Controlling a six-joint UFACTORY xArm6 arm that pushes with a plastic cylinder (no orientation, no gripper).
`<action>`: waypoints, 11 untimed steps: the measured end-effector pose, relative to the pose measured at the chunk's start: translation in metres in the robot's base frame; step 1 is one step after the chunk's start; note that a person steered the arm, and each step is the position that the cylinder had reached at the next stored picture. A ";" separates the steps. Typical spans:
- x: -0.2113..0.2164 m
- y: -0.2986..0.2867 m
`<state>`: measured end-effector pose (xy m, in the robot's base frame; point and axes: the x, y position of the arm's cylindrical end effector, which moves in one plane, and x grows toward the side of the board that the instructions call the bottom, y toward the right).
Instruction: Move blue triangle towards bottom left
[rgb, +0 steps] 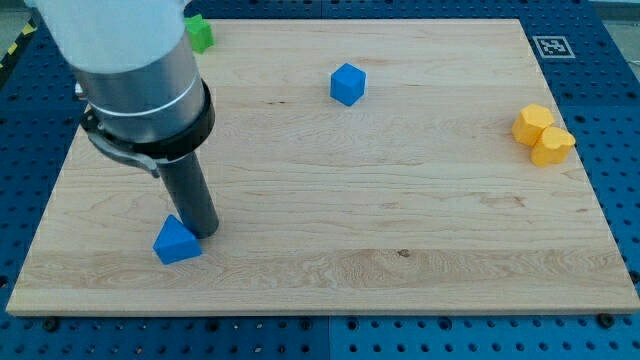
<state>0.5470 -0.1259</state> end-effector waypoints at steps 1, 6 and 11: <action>0.014 0.032; 0.019 0.006; 0.001 -0.031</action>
